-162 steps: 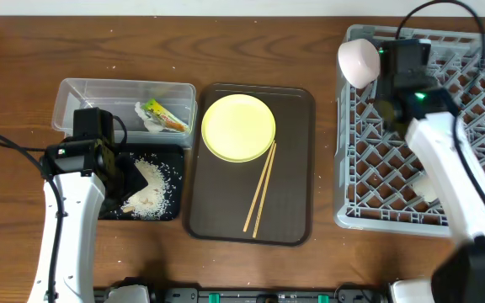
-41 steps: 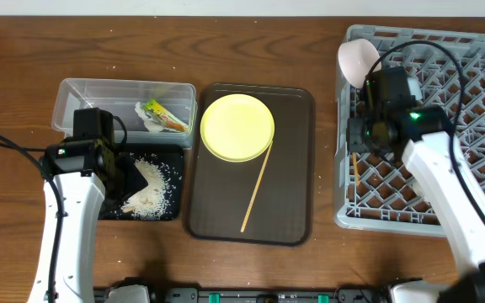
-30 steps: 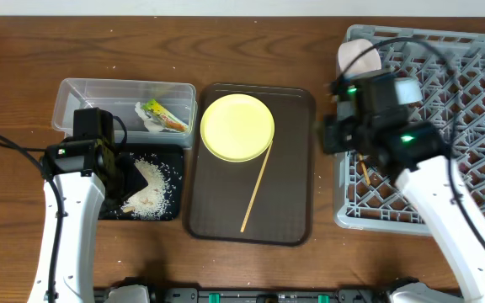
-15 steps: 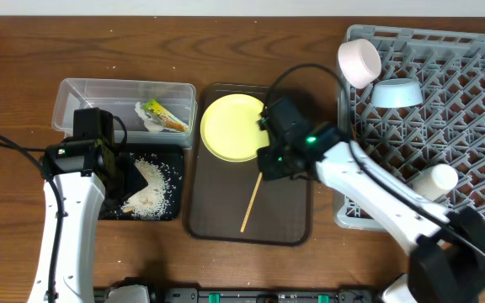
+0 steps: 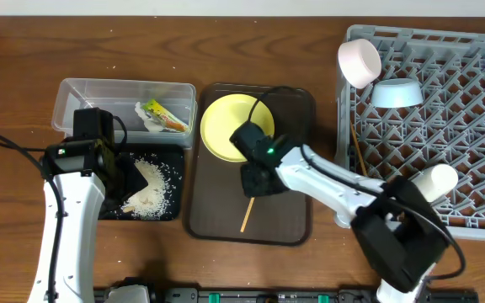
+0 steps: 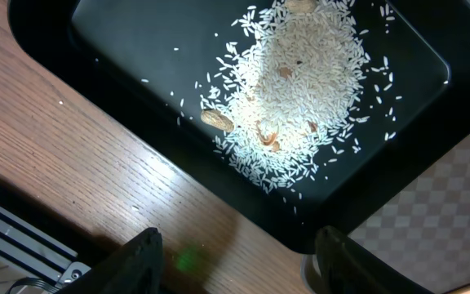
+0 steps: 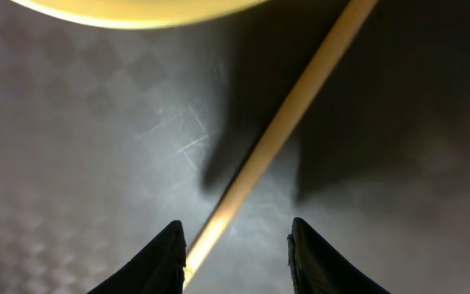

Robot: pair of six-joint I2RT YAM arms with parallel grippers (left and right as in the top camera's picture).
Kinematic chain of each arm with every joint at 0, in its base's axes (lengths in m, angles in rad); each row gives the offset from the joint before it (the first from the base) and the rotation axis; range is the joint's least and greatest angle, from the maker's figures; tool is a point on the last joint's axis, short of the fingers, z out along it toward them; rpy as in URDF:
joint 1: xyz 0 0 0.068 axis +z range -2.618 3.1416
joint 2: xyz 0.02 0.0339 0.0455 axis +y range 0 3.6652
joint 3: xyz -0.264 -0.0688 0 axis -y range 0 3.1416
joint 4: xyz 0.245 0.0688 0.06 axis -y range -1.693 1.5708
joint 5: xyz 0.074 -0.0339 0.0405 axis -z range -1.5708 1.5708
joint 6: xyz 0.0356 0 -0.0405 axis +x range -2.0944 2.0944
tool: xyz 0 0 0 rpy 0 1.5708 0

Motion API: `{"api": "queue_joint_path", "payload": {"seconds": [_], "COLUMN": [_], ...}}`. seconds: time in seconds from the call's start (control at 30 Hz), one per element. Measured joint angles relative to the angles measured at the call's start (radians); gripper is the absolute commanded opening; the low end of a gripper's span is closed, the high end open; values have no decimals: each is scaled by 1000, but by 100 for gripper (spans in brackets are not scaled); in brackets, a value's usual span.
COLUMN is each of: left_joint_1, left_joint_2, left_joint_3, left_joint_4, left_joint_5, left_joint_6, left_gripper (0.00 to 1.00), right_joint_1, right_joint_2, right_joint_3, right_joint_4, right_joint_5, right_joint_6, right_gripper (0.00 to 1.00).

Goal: Sort waste into correct bins and load items into the dishwasher rack
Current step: 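Carry the second chopstick into the rack and release it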

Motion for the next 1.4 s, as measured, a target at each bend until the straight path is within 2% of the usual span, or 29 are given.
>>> {"api": "queue_joint_path", "payload": {"seconds": [0.1,0.17,0.3,0.4,0.57,0.7,1.07,1.4], "left_joint_1": [0,0,0,0,0,0,0,0], "left_joint_2": [0,0,0,0,0,0,0,0], "left_joint_3": [0,0,0,0,0,0,0,0], "left_joint_4": [0,0,0,0,0,0,0,0], "left_joint_5": [0,0,0,0,0,0,0,0], "left_joint_6": [0,0,0,0,0,0,0,0], "left_gripper": [63,63,63,63,63,63,63,63], "right_joint_1": [17,24,28,22,-25,-98,-364,-611], "right_joint_2": [27,29,30,28,-3,-112,-483,-462], "right_joint_3": [0,2,3,3,2,2,2,2], "right_joint_4": [-1,-8,-34,-60,-122,-154,-232,-274], "right_joint_5": [13,25,48,68,116,150,184,175], "right_joint_6": [20,41,76,90,93,64,-229,-430], "right_gripper": [34,28,8,2,1,1,1,2]}}
